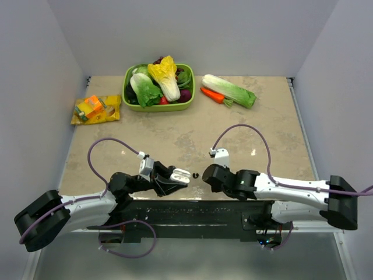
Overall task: Insert the wireless bluetooth earbuds into the charging case
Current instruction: Pick up the earbud from the center of the board.
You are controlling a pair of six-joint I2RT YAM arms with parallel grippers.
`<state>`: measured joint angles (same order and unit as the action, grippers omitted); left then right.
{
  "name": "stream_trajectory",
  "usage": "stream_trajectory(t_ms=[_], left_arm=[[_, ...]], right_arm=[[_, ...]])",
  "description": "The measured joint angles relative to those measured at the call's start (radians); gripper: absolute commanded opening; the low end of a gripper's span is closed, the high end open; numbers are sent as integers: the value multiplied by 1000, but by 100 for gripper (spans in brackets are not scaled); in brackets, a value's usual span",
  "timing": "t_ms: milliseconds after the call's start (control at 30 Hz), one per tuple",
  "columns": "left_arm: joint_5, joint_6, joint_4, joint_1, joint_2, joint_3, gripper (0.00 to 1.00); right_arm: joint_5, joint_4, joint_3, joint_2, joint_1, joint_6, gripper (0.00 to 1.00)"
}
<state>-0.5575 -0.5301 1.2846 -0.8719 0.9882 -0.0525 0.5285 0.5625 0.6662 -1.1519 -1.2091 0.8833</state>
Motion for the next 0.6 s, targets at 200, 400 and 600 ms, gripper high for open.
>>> stream_trajectory(t_ms=[200,400,600], left_arm=[[29,1,0,0,-1,0,0],[95,2,0,1,-16,0,0],[119,-1,-1,32,-23,-1,0]], right_arm=[[-32,41,114,194,0,-117,0],[-82,111,335,279,-1,-272,0],[-225,133,441,381,-1,-426,0]])
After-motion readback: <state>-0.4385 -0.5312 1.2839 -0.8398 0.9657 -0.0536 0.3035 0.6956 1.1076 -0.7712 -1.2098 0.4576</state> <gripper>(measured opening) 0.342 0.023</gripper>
